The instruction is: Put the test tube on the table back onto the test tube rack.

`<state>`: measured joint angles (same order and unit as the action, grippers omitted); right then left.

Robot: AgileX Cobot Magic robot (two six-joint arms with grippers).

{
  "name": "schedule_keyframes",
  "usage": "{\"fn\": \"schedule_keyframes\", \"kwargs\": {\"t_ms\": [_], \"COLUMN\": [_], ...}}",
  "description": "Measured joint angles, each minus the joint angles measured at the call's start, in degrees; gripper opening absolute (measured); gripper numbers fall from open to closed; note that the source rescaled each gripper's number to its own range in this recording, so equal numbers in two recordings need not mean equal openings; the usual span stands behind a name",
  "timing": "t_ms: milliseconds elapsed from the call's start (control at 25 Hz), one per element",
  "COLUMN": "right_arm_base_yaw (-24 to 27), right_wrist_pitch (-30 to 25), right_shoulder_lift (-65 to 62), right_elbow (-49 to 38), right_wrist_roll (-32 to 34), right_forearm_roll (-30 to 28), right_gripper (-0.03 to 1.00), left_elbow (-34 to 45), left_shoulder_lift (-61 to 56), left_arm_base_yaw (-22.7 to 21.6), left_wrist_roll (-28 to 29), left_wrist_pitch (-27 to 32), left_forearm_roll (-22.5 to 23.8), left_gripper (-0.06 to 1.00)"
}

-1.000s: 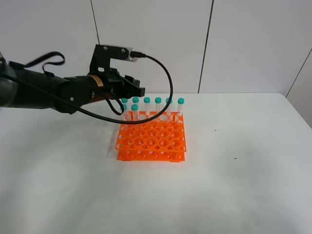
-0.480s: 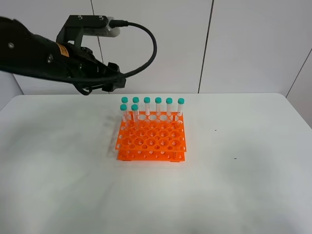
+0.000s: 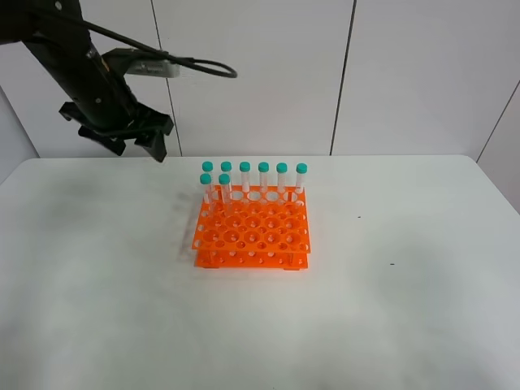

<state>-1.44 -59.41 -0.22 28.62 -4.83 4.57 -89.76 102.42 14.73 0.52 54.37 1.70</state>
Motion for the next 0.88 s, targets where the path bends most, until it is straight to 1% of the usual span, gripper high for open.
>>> {"fn": "schedule_keyframes", "kwargs": {"t_ms": [200,320,400,480,560,680,880], "right_arm_base_yaw": [0.0,0.0,0.0,0.0,0.0,0.0,0.0], "right_wrist_pitch": [0.0,0.0,0.0,0.0,0.0,0.0,0.0], "right_shoulder_lift": [0.0,0.0,0.0,0.0,0.0,0.0,0.0], "right_elbow": [0.0,0.0,0.0,0.0,0.0,0.0,0.0], "right_wrist_roll": [0.0,0.0,0.0,0.0,0.06,0.06,0.06], "right_forearm_roll": [0.0,0.0,0.0,0.0,0.0,0.0,0.0], "right_gripper": [1.0,1.0,1.0,1.0,1.0,1.0,1.0], "left_elbow": [-0.25,-0.25,-0.25,-0.34,-0.22,2.29,13.55], "left_shoulder_lift": [2.06,1.96,1.7,1.38,0.9,-1.31,-9.08], "left_arm_base_yaw": [-9.72,-14.09,-15.73,-16.34,-16.33,-16.33,-16.33], "left_wrist_roll": [-0.17,-0.17,-0.17,-0.52,-0.52,-1.05,-2.18], "left_wrist_pitch": [5.73,9.13,12.15,12.6,12.6,12.6,12.6], "left_forearm_roll": [0.24,0.41,0.41,0.14,-1.15,-2.56,-2.62], "left_gripper": [1.0,1.0,1.0,1.0,1.0,1.0,1.0]}}
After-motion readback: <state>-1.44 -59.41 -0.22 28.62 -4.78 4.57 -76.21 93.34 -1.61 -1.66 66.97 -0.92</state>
